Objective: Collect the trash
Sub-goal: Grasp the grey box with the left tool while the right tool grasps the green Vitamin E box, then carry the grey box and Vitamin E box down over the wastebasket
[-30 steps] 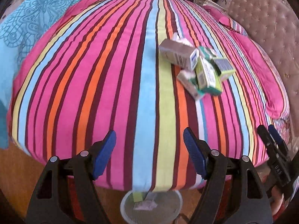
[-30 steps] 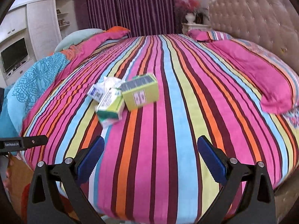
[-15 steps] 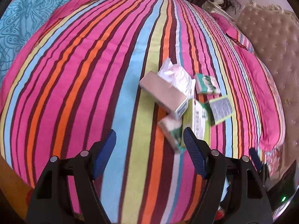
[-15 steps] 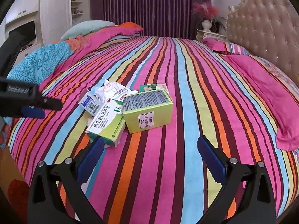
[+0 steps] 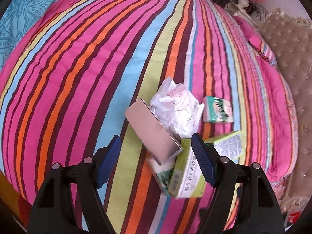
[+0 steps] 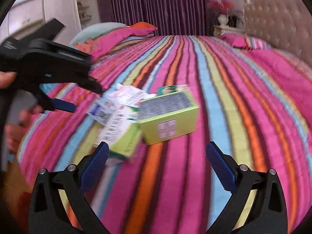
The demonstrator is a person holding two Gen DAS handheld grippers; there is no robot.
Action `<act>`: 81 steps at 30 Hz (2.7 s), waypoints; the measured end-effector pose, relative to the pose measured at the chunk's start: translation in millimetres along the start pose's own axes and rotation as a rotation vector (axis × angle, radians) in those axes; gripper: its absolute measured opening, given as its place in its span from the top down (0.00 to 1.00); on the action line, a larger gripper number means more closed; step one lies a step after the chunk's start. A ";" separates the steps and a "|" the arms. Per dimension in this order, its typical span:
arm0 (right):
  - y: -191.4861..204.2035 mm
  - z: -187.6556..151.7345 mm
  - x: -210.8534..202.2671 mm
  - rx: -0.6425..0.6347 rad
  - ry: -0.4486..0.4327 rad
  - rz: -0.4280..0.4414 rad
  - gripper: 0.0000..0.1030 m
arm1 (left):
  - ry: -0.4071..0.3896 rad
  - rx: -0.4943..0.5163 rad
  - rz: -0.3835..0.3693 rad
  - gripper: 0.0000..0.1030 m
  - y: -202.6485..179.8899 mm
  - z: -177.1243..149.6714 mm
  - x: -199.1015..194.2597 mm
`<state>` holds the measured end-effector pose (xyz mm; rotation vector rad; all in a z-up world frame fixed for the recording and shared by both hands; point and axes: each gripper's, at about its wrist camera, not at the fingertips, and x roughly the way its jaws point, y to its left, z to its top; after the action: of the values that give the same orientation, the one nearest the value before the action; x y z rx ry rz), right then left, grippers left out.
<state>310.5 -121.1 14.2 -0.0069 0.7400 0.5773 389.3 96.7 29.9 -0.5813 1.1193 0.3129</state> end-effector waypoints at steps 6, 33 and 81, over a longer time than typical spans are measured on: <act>24.6 -0.1 20.3 0.017 0.039 -0.006 0.08 | 0.028 0.006 0.065 0.29 3.3 2.9 20.0; 37.1 -3.2 39.2 0.032 0.128 -0.021 0.49 | -0.024 0.096 -0.050 0.67 48.2 -21.9 21.8; 40.4 -138.7 -129.0 0.184 0.220 0.056 0.49 | -0.045 0.554 -0.105 0.67 122.4 -304.7 -89.7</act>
<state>126.2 -179.0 0.9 0.1233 1.0082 0.5656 60.4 22.9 -17.3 -0.1388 1.0687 -0.0790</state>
